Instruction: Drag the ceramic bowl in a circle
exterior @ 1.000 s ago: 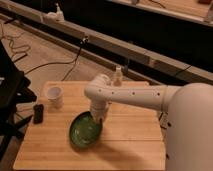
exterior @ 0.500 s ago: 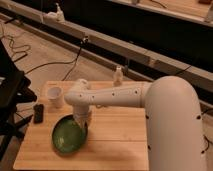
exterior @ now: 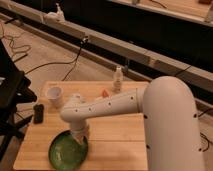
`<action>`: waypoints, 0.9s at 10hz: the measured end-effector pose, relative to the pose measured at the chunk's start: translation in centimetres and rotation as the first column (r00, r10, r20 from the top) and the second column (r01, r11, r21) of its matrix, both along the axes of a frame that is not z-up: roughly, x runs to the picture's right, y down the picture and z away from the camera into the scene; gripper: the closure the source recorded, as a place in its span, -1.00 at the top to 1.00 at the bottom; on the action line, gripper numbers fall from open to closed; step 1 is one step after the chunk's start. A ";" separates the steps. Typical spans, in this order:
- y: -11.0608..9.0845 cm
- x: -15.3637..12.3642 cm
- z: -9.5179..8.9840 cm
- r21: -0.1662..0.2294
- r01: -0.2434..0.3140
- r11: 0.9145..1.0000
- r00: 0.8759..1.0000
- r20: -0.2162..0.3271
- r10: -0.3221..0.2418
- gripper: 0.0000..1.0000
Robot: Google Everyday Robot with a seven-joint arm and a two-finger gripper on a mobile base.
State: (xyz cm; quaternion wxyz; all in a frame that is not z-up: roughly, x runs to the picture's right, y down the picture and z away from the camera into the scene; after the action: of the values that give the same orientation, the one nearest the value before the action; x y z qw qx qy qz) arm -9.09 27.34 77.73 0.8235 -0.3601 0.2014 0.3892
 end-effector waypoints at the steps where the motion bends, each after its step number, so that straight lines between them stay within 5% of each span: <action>1: -1.7 4.3 0.0 0.038 -0.069 0.997 0.993 -0.097 0.073 -1.00; 5: -7.7 9.0 0.5 0.143 -0.164 0.976 0.961 -0.199 0.191 -1.00; 9: -10.6 3.3 2.5 0.150 -0.151 0.977 0.980 -0.106 0.168 -1.00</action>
State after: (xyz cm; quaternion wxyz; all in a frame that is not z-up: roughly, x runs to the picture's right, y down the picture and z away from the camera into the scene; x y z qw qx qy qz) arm -5.81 16.74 80.26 0.7998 -0.2921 0.1919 0.4879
